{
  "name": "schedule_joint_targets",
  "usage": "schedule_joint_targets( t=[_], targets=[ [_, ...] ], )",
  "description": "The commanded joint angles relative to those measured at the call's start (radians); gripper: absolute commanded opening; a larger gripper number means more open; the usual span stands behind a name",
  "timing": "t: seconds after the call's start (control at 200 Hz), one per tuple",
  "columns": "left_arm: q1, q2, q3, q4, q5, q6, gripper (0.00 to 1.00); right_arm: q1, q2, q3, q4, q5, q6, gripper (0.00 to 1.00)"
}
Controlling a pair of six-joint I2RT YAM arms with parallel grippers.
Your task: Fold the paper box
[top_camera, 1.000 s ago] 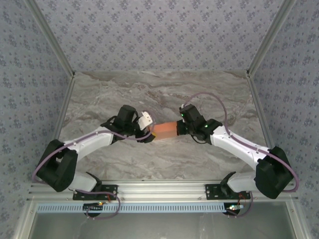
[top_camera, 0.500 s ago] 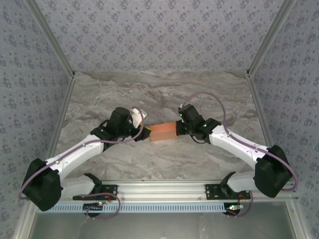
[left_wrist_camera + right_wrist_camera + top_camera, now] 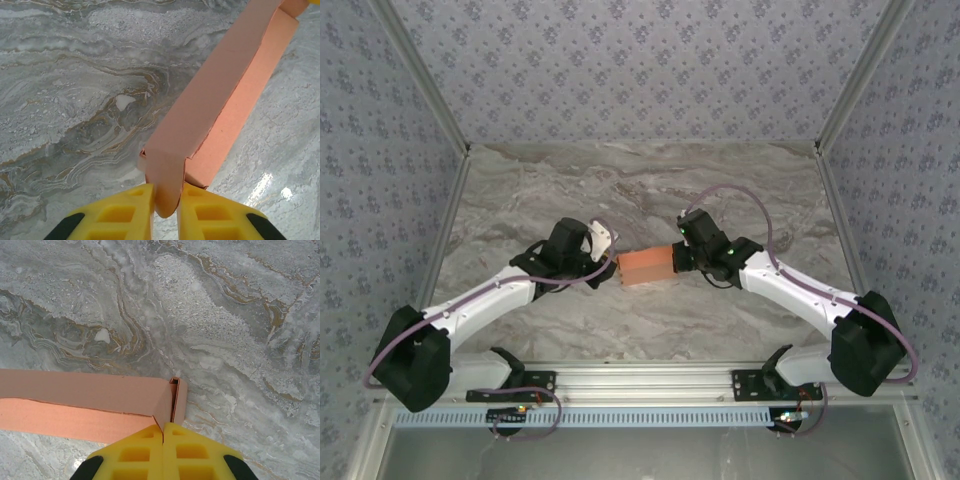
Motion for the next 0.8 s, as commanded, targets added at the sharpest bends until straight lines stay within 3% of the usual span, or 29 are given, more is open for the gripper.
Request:
schedule_joint_targets(
  t=[0.0, 0.285, 0.555, 0.795],
  targets=[
    [-0.005, 0.002, 0.036, 0.001, -0.012, 0.002, 0.14, 0.008, 0.009, 0.021, -0.034, 0.017, 0.009, 0.0],
    [-0.015, 0.006, 0.056, -0.011, -0.02, -0.087, 0.03, 0.016, 0.009, 0.017, -0.034, 0.02, 0.013, 0.0],
    [-0.014, 0.026, 0.064, 0.016, -0.015, -0.433, 0.03, 0.028, 0.006, -0.004, -0.02, 0.031, 0.025, 0.0],
    [-0.027, 0.03, 0.018, 0.112, -0.027, -0.661, 0.0, 0.03, 0.008, -0.014, -0.014, 0.034, 0.025, 0.0]
  ],
)
